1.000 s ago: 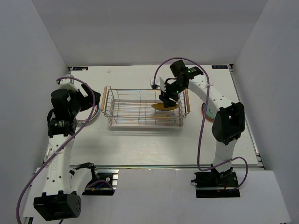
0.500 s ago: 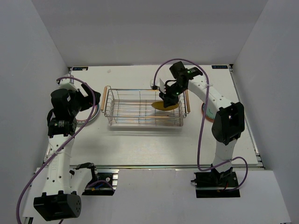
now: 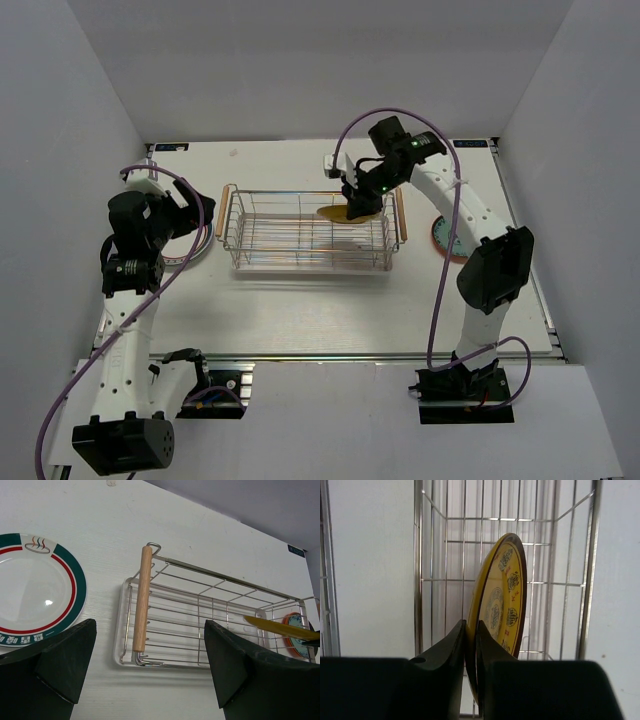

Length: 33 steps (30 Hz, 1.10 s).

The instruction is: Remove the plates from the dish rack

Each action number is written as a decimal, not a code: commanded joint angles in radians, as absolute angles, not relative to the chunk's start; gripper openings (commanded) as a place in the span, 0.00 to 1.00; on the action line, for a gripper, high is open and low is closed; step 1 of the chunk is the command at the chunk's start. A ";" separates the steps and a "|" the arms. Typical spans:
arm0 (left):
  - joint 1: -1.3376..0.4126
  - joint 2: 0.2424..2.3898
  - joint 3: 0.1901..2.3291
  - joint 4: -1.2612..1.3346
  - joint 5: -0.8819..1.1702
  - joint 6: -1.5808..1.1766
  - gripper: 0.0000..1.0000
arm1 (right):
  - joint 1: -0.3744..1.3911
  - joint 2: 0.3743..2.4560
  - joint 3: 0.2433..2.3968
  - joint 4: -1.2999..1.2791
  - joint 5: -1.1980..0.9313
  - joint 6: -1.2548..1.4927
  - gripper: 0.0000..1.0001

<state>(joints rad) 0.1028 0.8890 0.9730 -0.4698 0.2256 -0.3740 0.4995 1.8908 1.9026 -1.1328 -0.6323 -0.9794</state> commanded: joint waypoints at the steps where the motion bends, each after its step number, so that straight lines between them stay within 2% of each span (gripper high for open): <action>1: 0.109 0.864 0.966 -0.456 0.239 -0.371 0.98 | 0.499 1.807 1.976 -1.120 -0.704 -0.967 0.00; 9: 0.109 0.856 1.003 -0.482 0.184 -0.374 0.98 | 0.497 1.709 2.023 -1.037 -0.696 -0.842 0.00; 12: 0.109 0.848 1.023 -0.495 0.163 -0.396 0.98 | 0.497 1.613 1.939 -0.855 -0.648 -0.682 0.00; 13: 0.109 0.848 1.026 -0.500 0.150 -0.405 0.98 | 0.497 1.571 1.878 -0.765 -0.546 -0.628 0.00; 14: 0.109 0.844 1.029 -0.502 0.140 -0.413 0.98 | 0.495 1.483 1.802 -0.556 -0.488 -0.585 0.00; 15: 0.109 0.842 1.031 -0.502 0.126 -0.425 0.98 | 0.495 1.435 1.648 -0.444 -0.301 -0.480 0.00; 17: 0.109 0.839 1.035 -0.503 0.121 -0.437 0.98 | 0.492 1.350 1.531 -0.215 -0.081 -0.367 0.00; 18: 0.109 0.842 1.040 -0.511 0.121 -0.439 0.98 | 0.489 1.339 1.499 -0.201 0.136 -0.309 0.00; 21: 0.109 0.864 1.072 -0.551 0.101 -0.451 0.98 | 0.474 1.342 1.465 -0.216 0.494 -0.163 0.00; 24: 0.109 0.879 1.094 -0.583 0.084 -0.454 0.98 | 0.443 1.385 1.456 -0.320 0.677 -0.080 0.00; 27: 0.109 0.874 1.091 -0.594 0.075 -0.453 0.98 | 0.401 1.462 1.460 -0.461 0.726 0.018 0.00; 33: 0.109 0.871 1.066 -0.600 0.084 -0.451 0.98 | 0.327 1.515 1.368 -0.495 0.666 0.064 0.00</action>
<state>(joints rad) 0.1028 0.8772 1.0634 -0.5838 0.0853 -0.4465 0.3477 1.5158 1.3815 -0.4759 0.6254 -0.0090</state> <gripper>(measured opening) 0.978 0.154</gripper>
